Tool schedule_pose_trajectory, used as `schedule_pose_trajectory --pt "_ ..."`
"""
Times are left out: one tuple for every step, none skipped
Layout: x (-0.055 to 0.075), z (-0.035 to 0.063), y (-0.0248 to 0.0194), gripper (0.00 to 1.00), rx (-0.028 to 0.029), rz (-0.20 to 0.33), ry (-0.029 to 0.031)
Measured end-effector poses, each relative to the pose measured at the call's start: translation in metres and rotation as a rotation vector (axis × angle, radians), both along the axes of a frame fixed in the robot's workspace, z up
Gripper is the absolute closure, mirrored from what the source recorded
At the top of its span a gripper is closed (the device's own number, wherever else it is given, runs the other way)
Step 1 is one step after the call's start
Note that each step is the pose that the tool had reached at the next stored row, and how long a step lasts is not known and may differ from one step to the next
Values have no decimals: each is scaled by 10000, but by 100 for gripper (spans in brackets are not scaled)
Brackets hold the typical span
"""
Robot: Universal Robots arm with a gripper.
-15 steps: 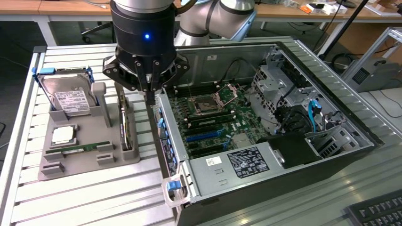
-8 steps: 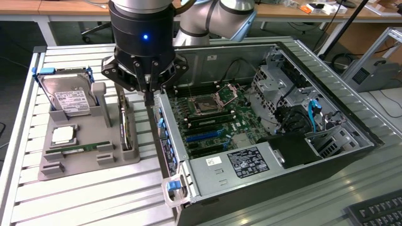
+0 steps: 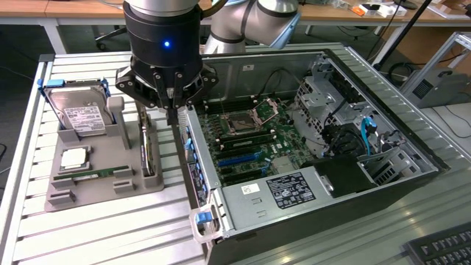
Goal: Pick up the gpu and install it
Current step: 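Reach for the gpu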
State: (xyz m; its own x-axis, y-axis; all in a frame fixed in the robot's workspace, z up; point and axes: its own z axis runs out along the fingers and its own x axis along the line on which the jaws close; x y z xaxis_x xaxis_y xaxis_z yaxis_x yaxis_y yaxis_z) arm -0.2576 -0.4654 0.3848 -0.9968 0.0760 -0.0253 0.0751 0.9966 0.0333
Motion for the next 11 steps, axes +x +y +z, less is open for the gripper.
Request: schedule_pose_trajectory --pt "-4 0 -1 89 0 0 0" --pt "-8 -1 -2 89 0 0 0" --pt "-12 -1 -3 89 0 1 0" --pt "-16 -1 -4 89 0 0 0" --pt "-21 -1 -5 89 -1 0 1" --pt "-26 -1 -6 89 -1 0 0" --pt "-29 -2 -7 89 0 0 0" --pt "-37 -2 -9 89 0 0 0" --pt "-45 -3 -12 89 -1 0 0" --pt "-49 -3 -13 89 -1 0 0" --pt "-53 -3 -14 89 -1 0 0"
